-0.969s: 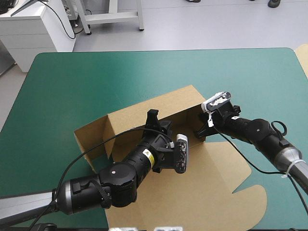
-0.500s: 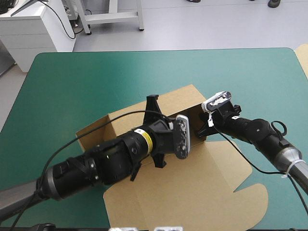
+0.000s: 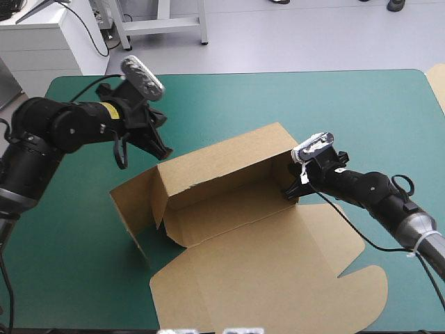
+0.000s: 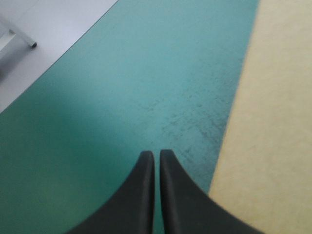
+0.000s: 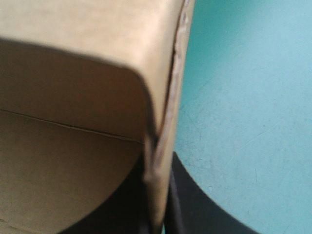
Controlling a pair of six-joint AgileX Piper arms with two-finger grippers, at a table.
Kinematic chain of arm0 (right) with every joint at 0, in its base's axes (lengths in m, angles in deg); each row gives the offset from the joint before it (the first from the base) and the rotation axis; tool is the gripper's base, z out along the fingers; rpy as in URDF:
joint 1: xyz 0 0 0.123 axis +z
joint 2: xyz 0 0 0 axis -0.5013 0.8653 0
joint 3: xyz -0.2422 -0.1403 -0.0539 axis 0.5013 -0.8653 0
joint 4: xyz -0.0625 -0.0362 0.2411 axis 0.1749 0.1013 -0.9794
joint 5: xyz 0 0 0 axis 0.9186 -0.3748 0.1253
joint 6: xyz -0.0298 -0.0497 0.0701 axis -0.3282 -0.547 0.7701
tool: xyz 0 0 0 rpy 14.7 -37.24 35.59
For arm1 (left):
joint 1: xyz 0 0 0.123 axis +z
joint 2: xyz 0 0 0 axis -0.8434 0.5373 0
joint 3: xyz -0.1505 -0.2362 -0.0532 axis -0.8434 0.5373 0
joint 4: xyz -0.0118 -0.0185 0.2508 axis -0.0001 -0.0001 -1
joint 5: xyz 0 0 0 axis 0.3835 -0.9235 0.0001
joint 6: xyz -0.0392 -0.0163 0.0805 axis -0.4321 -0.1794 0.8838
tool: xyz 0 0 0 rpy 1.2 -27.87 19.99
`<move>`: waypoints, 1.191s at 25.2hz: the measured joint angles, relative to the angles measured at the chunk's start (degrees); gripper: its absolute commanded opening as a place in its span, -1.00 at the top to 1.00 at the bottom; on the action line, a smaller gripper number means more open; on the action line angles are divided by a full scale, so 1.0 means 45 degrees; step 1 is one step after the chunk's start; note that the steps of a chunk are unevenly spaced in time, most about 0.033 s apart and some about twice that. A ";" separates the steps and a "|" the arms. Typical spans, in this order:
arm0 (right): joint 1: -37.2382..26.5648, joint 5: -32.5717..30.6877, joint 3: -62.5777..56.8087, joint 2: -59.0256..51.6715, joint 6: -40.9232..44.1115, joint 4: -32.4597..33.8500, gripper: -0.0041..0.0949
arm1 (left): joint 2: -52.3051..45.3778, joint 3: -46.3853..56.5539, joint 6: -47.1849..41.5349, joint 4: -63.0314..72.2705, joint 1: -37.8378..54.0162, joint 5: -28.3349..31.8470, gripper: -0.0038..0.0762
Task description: Fold the box
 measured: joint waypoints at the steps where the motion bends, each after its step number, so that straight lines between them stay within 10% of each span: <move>1: 0.0000 0.0012 0.0000 0.0000 0.0000 0.0000 0.95 | 0.0000 -0.0013 -0.0030 0.0558 0.1222 -0.0344 0.87; 6: 0.0000 -0.0091 0.0265 -0.0020 0.0822 0.0814 0.95 | 0.0000 -0.0013 -0.0275 0.1755 0.4240 -0.1017 0.92; 20: 0.0014 -0.6820 0.7067 0.1171 1.2773 1.2084 0.95 | 0.0000 -0.0013 -0.0371 0.1931 0.5065 -0.1528 0.92; 30: 0.0014 -1.0618 0.9974 0.4241 1.3730 1.2334 0.95 | 0.0000 -0.0013 -0.0371 0.1931 0.5075 -0.1598 0.92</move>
